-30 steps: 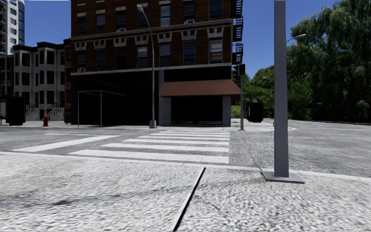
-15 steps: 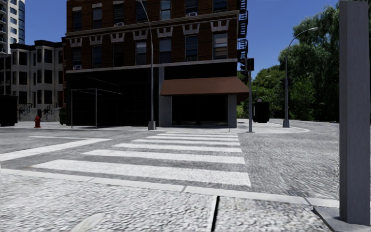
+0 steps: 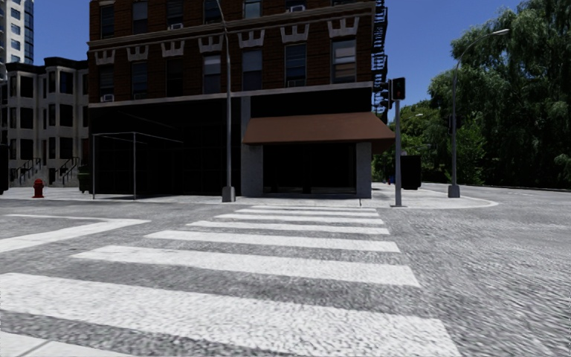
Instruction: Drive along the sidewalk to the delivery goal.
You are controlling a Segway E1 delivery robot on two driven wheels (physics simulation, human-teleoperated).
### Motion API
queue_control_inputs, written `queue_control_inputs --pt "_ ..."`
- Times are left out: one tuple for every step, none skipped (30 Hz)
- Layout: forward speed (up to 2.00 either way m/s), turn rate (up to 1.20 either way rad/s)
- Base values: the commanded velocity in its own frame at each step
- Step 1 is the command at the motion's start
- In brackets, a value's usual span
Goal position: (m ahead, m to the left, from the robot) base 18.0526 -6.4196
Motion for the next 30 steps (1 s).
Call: queue_control_inputs --pt "1.98 0.0" --pt "1.98 0.0" --pt "1.98 0.0" --pt "1.98 0.0" --pt "1.98 0.0" --pt "1.98 0.0" --pt "1.98 0.0" --pt "1.98 0.0" --pt "1.98 0.0" --pt "1.98 0.0" --pt "1.98 0.0" --pt "1.98 0.0" --pt "1.98 0.0" --pt "1.98 0.0" --pt "1.98 0.0" --pt "1.98 0.0" --pt "1.98 0.0" --pt "1.98 0.0" --pt "1.98 0.0" --pt "1.98 0.0" --pt "1.98 0.0" --pt "1.98 0.0" --pt "1.98 0.0" --pt "1.98 0.0" --pt "1.98 0.0" --pt "1.98 0.0" --pt "1.98 0.0" --pt "1.98 0.0" --pt "1.98 0.0" --pt "1.98 0.0"
